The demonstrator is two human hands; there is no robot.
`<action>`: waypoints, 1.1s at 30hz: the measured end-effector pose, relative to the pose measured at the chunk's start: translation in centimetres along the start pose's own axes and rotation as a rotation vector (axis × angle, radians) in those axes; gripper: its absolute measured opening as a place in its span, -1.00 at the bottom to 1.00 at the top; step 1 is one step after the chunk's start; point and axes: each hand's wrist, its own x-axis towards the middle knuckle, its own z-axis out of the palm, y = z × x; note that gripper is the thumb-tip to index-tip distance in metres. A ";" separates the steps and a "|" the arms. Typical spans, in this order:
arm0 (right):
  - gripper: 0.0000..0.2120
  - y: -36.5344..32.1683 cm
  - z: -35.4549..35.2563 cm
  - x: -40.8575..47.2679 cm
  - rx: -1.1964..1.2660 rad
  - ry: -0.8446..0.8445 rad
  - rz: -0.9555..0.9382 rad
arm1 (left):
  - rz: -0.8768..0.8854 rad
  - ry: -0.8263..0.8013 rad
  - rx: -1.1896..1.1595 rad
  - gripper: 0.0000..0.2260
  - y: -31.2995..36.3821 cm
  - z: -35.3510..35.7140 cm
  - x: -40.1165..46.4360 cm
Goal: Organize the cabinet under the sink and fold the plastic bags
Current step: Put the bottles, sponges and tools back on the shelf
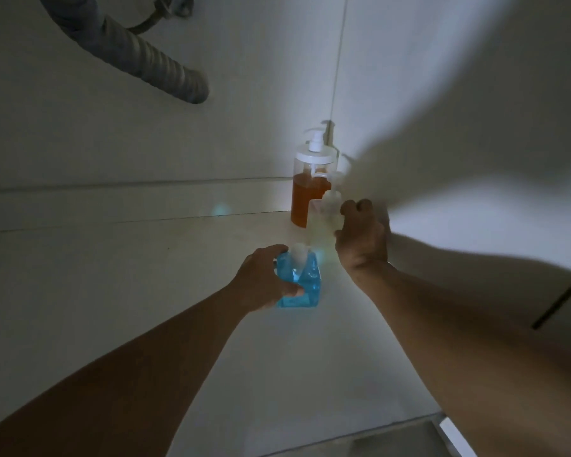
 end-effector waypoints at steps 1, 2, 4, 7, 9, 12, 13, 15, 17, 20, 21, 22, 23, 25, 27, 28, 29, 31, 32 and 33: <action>-0.69 0.2 0.6 0.7 0.010 -0.021 -0.019 | 0.006 0.001 -0.001 -0.31 -0.1 0.0 0.4; -0.70 0.3 1.0 1.4 0.022 -0.028 -0.029 | 0.011 -0.001 -0.004 -0.31 -0.1 0.0 0.7; -0.71 0.3 1.7 2.6 0.051 -0.033 -0.038 | 0.021 -0.008 -0.011 -0.32 -0.2 0.0 1.4; -0.70 0.2 2.4 4.1 0.076 -0.016 -0.050 | 0.029 -0.001 -0.028 -0.33 -0.4 -0.1 2.2; -0.66 0.1 2.7 4.5 0.109 -0.013 -0.059 | 0.042 0.014 -0.034 -0.33 -0.5 0.0 2.8; -0.65 -0.2 2.8 5.0 0.154 0.037 -0.071 | 0.020 0.047 -0.033 -0.28 -0.5 0.4 3.4; -0.67 -0.3 2.8 5.2 0.143 0.046 -0.071 | 0.006 0.063 -0.032 -0.27 -0.6 0.6 3.6; -0.73 -0.1 3.1 5.7 0.179 0.046 -0.048 | -0.005 0.097 -0.016 -0.32 -0.9 0.9 3.9; -0.76 0.1 2.9 6.1 0.238 -0.010 -0.006 | -0.016 0.129 0.013 -0.38 -1.0 1.2 4.0; -0.74 0.5 1.8 6.0 0.368 -0.094 0.098 | -0.056 0.172 0.015 -0.40 -0.7 1.7 4.0; -0.71 0.6 1.3 5.7 0.407 -0.112 0.143 | -0.061 0.188 0.018 -0.40 -0.5 1.9 4.1; -0.69 0.7 0.9 5.1 0.419 -0.109 0.179 | -0.060 0.201 0.018 -0.41 -0.3 2.0 4.0; -0.71 0.9 0.8 4.5 0.403 -0.103 0.197 | -0.055 0.206 0.014 -0.44 -0.1 2.2 4.1; -0.79 1.2 0.8 2.7 0.359 -0.137 0.227 | -0.039 0.202 0.015 -0.51 0.3 2.7 4.2; -0.80 1.1 1.1 0.6 0.325 -0.137 0.256 | -0.042 0.193 0.032 -0.60 1.0 3.2 4.2; -0.81 1.1 1.4 -0.4 0.344 -0.119 0.280 | -0.046 0.196 0.027 -0.63 1.2 3.5 4.3; -0.82 1.0 1.4 -1.3 0.361 -0.107 0.282 | -0.053 0.200 0.009 -0.66 1.4 3.9 4.5; -0.76 0.8 1.6 -2.7 0.402 -0.085 0.232 | -0.057 0.209 -0.023 -0.69 1.8 4.7 4.8; -0.74 1.0 1.9 -3.1 0.396 -0.099 0.201 | -0.050 0.209 -0.016 -0.70 2.0 5.1 5.0; -0.73 1.3 2.1 -3.2 0.371 -0.116 0.172 | -0.044 0.205 -0.005 -0.70 2.2 5.4 5.1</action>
